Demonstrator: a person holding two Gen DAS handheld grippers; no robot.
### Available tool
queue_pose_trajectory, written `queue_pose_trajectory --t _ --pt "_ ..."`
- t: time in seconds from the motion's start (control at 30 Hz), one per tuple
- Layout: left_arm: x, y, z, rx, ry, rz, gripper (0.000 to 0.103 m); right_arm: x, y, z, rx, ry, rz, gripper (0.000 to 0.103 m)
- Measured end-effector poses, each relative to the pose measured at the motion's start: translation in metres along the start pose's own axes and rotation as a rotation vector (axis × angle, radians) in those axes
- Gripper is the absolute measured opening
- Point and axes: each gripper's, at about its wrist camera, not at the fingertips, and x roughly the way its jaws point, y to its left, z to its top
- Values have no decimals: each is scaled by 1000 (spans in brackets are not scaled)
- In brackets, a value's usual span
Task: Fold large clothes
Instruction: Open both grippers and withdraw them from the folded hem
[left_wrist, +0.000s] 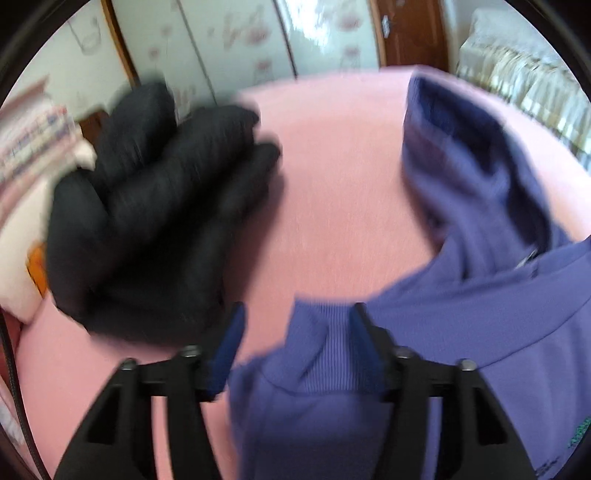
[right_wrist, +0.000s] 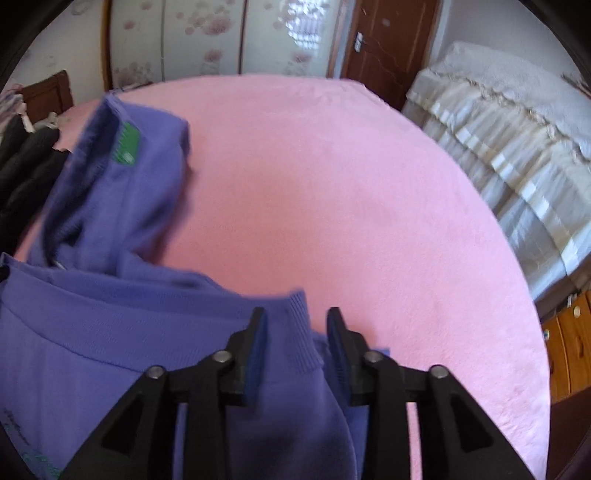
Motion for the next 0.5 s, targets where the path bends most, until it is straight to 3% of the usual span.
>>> queue_pose_trajectory --t 0.07,0.17,0.33,0.5 --pt "-16 -4 11 26 -68 10 76 -19 6 16 -5 -53 31 59" --pt "-25 -19 37 50 -117 -31 76 -34 17 47 15 -99 101 61" --pt "-5 -39 75 18 -103 -43 76 -11 33 99 110 -95 191 61" --pt "36 -46 101 -120 -26 -155 76 42 53 143 175 -21 257 61"
